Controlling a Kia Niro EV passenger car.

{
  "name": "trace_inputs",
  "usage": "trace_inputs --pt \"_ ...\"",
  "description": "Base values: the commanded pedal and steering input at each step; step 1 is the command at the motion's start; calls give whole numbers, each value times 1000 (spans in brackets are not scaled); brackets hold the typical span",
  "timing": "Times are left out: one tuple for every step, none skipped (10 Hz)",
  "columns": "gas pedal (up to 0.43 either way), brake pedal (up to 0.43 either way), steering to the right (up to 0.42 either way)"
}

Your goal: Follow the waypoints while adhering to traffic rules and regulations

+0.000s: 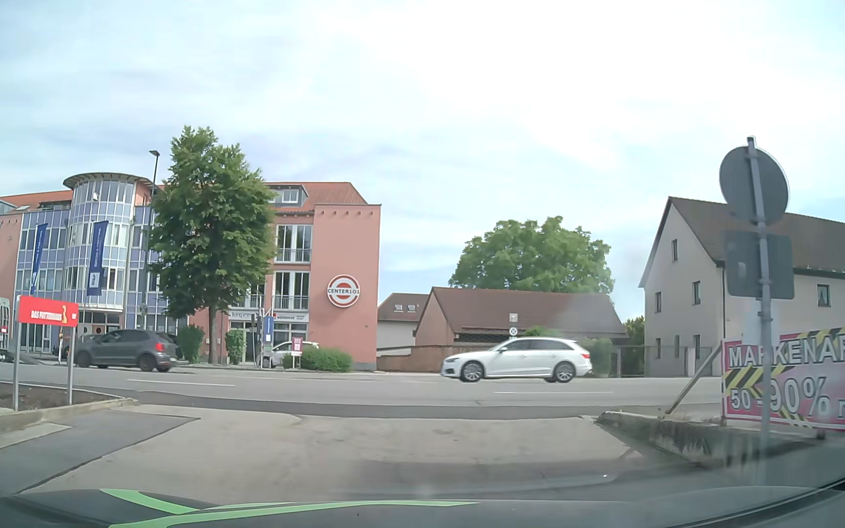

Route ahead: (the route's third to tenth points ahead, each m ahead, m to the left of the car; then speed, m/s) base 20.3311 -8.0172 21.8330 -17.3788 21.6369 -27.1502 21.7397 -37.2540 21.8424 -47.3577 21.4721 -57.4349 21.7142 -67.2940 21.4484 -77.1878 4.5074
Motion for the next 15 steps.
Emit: trace_inputs --pt "0 37 -1" --pt "0 55 -1" --pt "0 85 -1" --pt "0 98 -1" --pt "0 98 -1" --pt "0 98 0" --pt "0 104 1" --pt "0 104 3" --pt "0 110 3" --pt "0 128 6" --pt "0 128 10" --pt "0 128 15" --pt "0 128 20" --pt "0 128 27" --pt "0 134 43"
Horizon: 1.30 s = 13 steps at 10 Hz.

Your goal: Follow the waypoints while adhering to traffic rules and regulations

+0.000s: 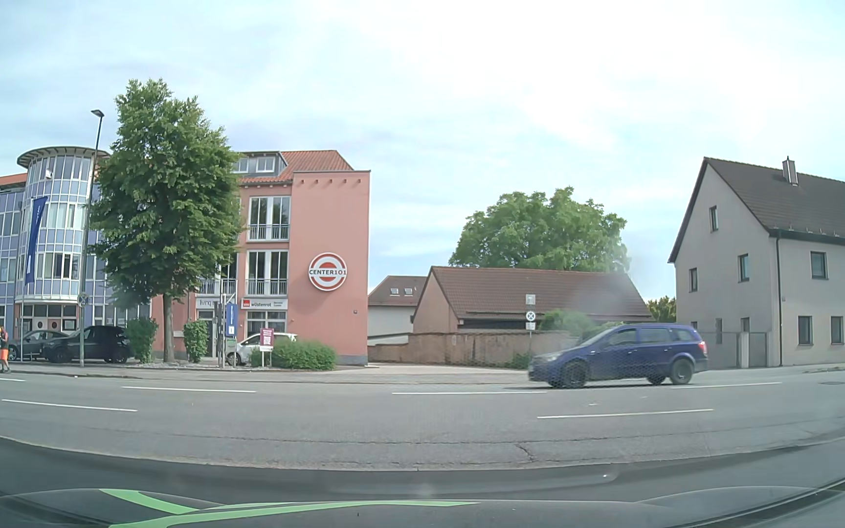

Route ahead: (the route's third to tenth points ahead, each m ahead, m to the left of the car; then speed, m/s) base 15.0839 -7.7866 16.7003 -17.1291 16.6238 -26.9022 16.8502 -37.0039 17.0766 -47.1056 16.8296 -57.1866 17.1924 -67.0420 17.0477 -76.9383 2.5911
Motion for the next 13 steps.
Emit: trace_inputs --pt "0 140 64" --pt "0 140 83" --pt "0 140 105" --pt "0 146 126" --pt "0 152 151" --pt "0 159 172" --pt "0 159 192" --pt "0 159 203" --pt "0 159 209" --pt "0 159 211" --pt "0 165 218" --pt "0 171 229" --pt "0 165 241"
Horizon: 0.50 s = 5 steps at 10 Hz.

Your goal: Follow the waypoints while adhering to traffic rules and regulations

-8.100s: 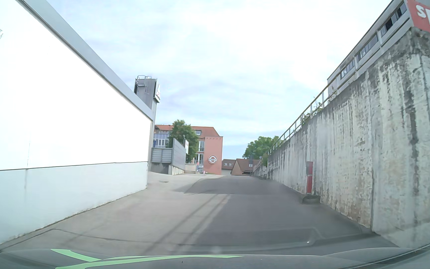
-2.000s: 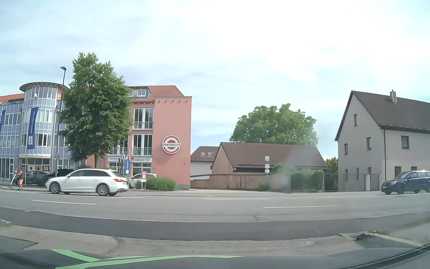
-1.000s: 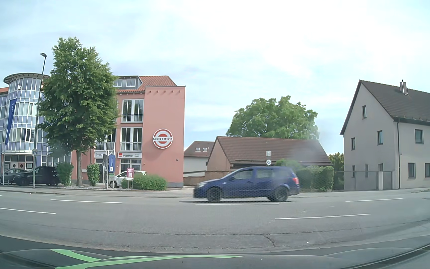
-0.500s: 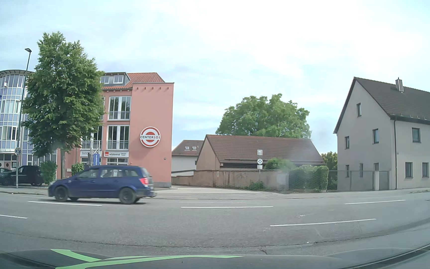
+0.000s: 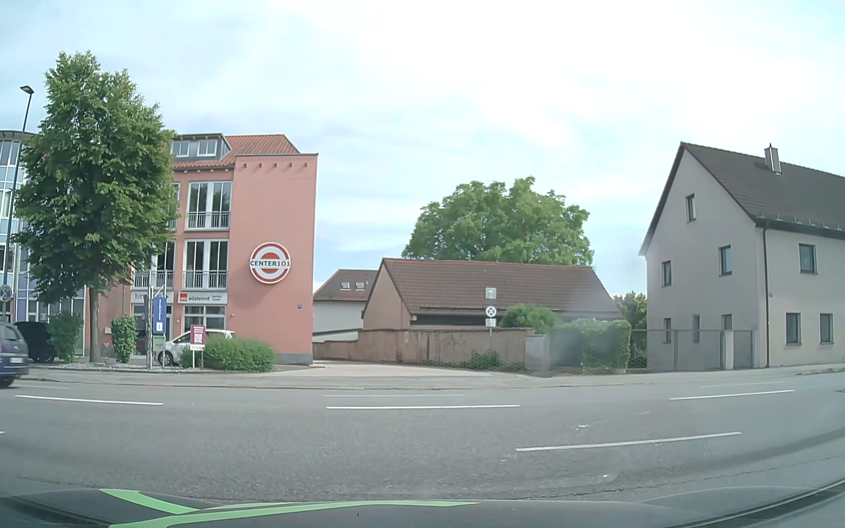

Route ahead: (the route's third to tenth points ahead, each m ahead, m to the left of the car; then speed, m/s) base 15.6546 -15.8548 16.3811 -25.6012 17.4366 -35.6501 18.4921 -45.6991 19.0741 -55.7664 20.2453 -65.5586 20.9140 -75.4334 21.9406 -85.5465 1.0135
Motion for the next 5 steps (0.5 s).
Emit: trace_inputs --pt "0 171 252" --pt "0 171 256" --pt "0 171 256" --pt "0 171 256" --pt "0 171 256"
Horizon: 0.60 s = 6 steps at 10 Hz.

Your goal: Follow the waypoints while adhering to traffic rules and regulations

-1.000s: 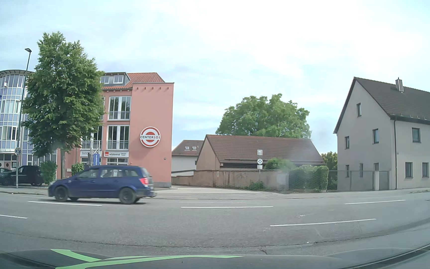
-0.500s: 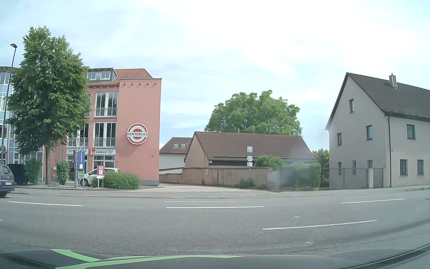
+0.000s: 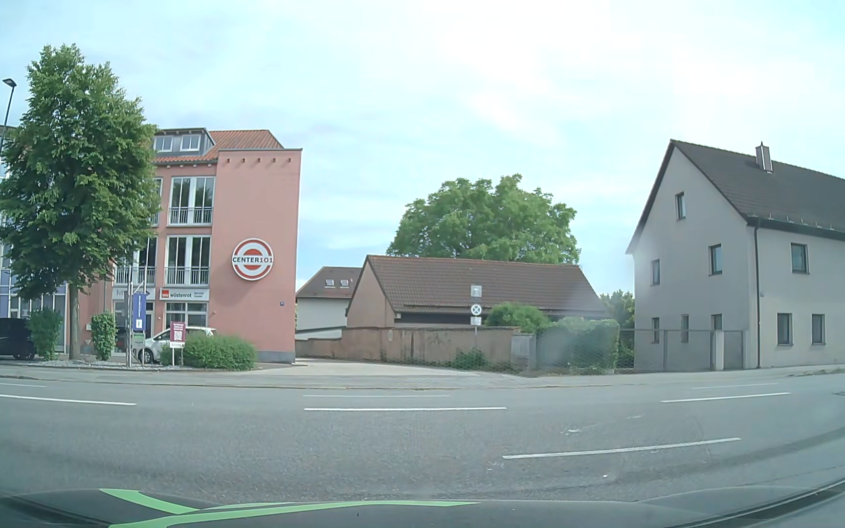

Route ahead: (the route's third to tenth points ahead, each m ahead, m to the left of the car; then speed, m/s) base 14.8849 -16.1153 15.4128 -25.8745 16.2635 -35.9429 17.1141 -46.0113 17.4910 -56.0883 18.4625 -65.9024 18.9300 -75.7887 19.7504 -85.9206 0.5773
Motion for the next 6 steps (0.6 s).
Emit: trace_inputs --pt "0 177 256" --pt "0 177 256" --pt "0 183 256" --pt "0 183 256" --pt "0 183 256" --pt "0 183 255"
